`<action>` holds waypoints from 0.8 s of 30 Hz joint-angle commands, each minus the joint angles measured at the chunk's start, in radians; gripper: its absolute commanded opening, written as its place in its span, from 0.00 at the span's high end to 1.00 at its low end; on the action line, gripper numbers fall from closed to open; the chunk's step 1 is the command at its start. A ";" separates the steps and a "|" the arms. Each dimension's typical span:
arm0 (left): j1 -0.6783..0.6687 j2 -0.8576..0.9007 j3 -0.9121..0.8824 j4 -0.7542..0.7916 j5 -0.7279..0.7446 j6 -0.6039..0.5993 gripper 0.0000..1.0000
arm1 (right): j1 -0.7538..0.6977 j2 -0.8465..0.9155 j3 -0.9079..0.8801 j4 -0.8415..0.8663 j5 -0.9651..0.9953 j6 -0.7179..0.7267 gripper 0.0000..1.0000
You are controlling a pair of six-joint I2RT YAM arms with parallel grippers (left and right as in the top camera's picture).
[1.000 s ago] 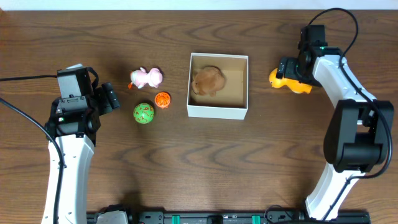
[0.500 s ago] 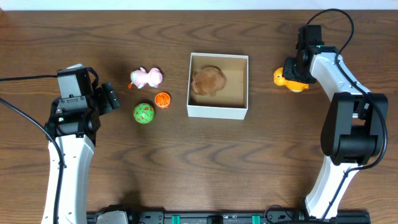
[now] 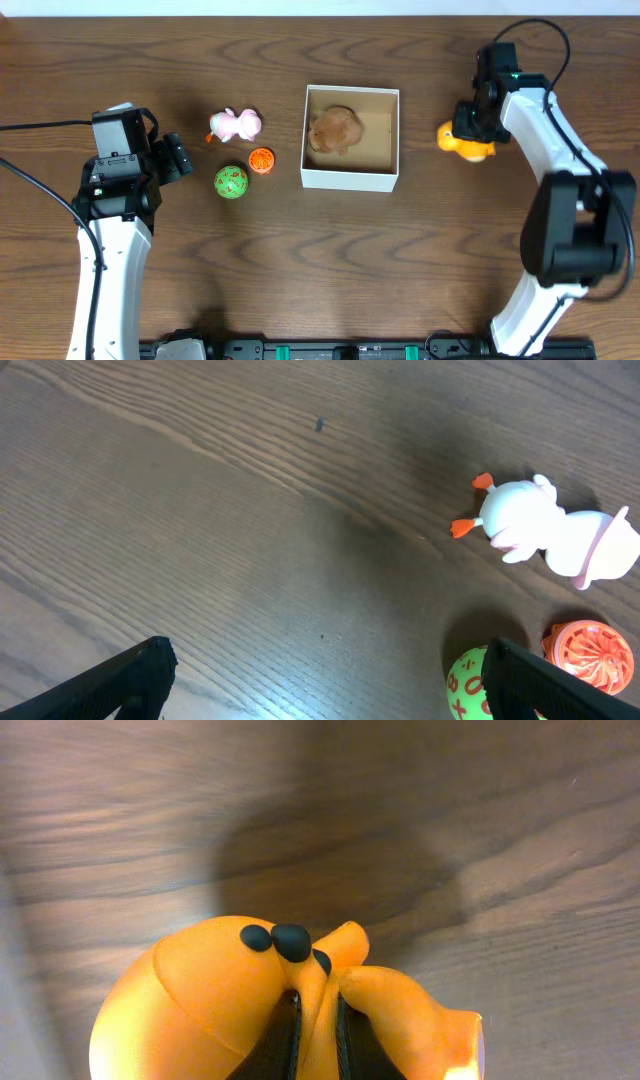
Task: Pack container
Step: 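Carry the orange dinosaur into the box, release, withdraw right gripper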
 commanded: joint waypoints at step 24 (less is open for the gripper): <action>0.004 0.004 0.019 -0.003 -0.015 0.010 0.02 | 0.534 -0.182 0.008 0.146 0.063 0.189 0.99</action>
